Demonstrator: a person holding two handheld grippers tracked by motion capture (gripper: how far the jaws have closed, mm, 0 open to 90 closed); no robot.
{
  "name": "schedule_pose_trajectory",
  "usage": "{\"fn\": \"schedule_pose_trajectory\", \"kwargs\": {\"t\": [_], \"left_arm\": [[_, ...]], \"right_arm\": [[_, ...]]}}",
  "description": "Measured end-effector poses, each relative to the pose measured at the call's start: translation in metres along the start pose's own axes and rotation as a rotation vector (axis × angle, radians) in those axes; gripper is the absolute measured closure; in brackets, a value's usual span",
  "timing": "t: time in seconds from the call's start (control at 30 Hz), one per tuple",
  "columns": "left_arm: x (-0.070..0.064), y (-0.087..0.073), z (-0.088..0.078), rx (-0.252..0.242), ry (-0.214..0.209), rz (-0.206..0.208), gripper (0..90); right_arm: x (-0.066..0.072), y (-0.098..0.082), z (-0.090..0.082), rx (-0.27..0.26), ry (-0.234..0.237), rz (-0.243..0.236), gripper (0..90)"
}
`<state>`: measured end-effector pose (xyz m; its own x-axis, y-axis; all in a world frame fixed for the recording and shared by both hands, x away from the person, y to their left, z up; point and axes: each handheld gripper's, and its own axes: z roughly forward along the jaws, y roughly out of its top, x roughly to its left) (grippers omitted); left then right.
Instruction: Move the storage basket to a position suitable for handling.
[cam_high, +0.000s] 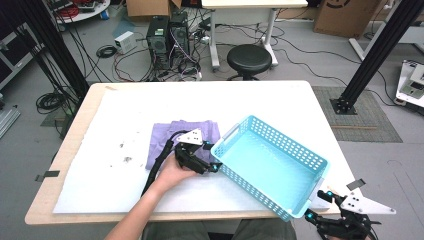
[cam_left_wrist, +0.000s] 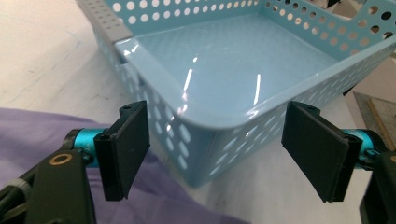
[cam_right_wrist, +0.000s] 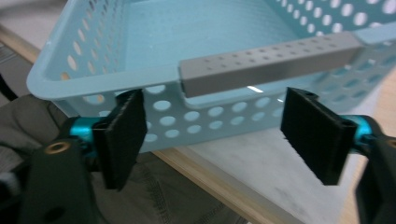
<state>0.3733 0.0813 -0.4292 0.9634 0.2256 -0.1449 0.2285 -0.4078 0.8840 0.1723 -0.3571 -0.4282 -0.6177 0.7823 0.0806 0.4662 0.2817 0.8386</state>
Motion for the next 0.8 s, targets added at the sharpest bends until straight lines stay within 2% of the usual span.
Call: {"fn": "schedule_pose_trajectory", "kwargs": {"t": [0.07,0.1,0.13,0.2,0.37,0.47,0.7,0.73,0.8], "left_arm": [[-0.001,0.001,0.002,0.0,-0.006,0.004,22.2],[-0.003,0.004,0.005,0.01,0.029,0.012,20.9],[-0.003,0.005,0.005,0.002,0.036,0.008,20.5],[-0.005,0.008,0.002,-0.016,0.048,0.021,21.3],[-0.003,0.01,0.001,-0.029,0.063,0.014,21.6],[-0.001,0.011,0.0,-0.054,0.082,0.011,22.0],[0.007,0.022,0.0,-0.062,0.111,0.01,21.7],[0.007,0.024,0.001,-0.068,0.139,0.028,21.7],[0.012,0.025,0.001,-0.109,0.145,0.013,22.5]], "right_arm": [[0.0,0.001,0.001,0.001,0.002,-0.008,24.9],[0.002,0.003,0.002,0.001,-0.002,-0.026,25.0],[0.002,0.004,0.003,0.002,-0.001,-0.032,25.0],[0.001,0.006,0.004,0.003,0.006,-0.02,24.9],[-0.004,0.011,0.006,0.002,0.013,-0.004,24.9],[-0.007,0.017,0.006,-0.011,0.016,0.002,25.0],[-0.014,0.029,0.01,-0.019,0.029,0.023,24.9],[-0.015,0.031,0.011,-0.02,0.031,0.026,24.9],[-0.016,0.036,0.014,-0.018,0.026,0.02,25.0]]}}
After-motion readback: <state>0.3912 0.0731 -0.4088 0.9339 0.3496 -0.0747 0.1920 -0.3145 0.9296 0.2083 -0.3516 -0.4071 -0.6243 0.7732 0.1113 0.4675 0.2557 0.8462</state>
